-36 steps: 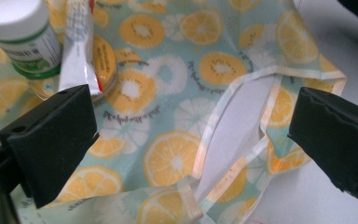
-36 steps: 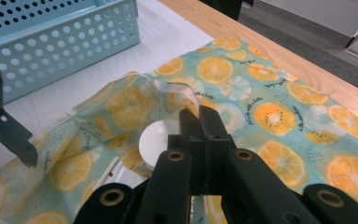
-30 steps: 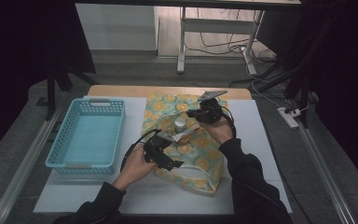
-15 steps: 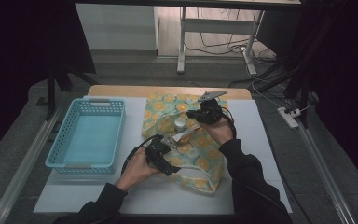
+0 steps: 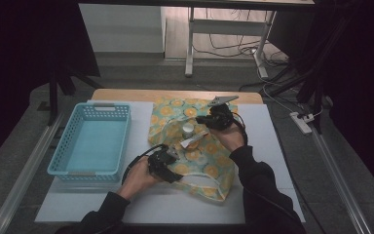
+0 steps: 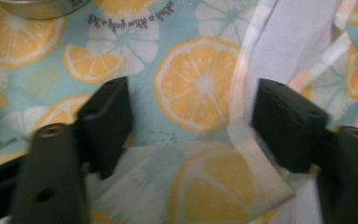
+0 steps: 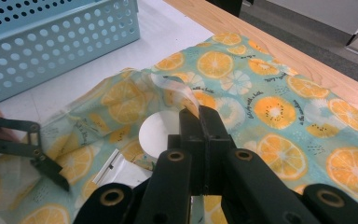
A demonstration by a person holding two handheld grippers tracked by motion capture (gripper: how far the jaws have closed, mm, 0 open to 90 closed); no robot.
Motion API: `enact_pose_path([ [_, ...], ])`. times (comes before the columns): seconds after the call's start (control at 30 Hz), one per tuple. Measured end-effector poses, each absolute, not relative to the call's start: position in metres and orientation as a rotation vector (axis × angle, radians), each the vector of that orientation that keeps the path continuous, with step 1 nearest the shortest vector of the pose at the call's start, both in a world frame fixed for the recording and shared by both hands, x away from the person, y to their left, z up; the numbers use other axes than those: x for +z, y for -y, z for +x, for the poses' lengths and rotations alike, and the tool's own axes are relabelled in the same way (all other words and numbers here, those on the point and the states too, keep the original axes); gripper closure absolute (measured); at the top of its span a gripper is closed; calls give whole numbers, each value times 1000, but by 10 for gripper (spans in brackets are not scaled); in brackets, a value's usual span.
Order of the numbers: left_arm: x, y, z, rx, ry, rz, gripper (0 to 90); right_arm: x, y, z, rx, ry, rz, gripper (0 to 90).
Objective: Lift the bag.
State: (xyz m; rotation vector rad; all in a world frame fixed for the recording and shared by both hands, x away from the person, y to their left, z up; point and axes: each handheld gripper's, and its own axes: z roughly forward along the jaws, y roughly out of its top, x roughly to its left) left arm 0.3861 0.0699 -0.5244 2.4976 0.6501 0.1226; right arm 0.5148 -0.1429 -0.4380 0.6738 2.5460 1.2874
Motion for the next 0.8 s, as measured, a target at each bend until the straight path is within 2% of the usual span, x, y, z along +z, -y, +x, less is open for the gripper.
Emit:
enact_pose_path([
  [0.27, -521, -74, 381, 82, -644, 2500, 724, -436, 144, 514, 1286, -2543, 672, 900],
  [0.4, -521, -75, 383, 31, -675, 2486, 872, -436, 143, 514, 1285, -2544, 672, 900],
  [0.6, -521, -75, 387, -36, -780, 2451, 896, -437, 143, 514, 1288, -2543, 675, 900],
  [0.7, -519, -76, 388, -25, -793, 2435, 898, -438, 144, 514, 1291, -2545, 678, 900],
  [0.8, -514, -78, 390, -67, -809, 2386, 898, -437, 144, 514, 1297, -2548, 681, 900],
])
